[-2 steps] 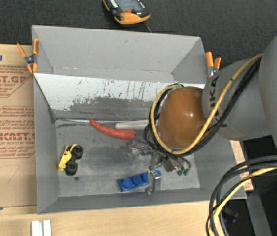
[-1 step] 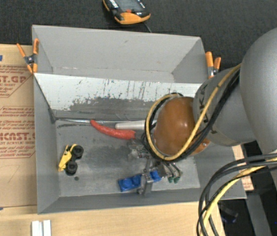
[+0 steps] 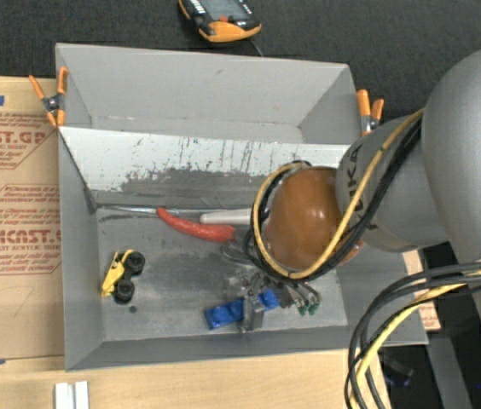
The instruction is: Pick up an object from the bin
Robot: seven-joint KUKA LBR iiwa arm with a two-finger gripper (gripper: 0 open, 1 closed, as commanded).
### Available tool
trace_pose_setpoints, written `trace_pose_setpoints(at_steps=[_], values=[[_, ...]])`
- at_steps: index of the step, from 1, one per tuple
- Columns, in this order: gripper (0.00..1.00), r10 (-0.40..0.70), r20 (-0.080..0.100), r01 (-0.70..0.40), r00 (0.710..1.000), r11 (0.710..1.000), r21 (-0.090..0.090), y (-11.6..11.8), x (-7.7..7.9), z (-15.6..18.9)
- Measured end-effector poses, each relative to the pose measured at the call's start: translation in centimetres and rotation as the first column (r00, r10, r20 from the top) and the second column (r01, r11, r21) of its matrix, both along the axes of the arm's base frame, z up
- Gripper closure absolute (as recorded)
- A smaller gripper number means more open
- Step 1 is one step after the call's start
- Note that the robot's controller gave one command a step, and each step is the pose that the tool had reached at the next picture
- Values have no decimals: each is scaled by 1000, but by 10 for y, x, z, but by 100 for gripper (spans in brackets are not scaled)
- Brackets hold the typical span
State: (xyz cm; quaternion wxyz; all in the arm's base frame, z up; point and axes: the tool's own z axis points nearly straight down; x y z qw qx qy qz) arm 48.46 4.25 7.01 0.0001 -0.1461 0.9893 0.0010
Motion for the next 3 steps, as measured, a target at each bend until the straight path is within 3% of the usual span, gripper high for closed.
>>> trace_pose_setpoints(at_steps=[2,3], values=[[100,0,-2,0,1000,1000,0,0,-1,2],[100,0,-8,0,1000,1000,-1,0,-3,25]])
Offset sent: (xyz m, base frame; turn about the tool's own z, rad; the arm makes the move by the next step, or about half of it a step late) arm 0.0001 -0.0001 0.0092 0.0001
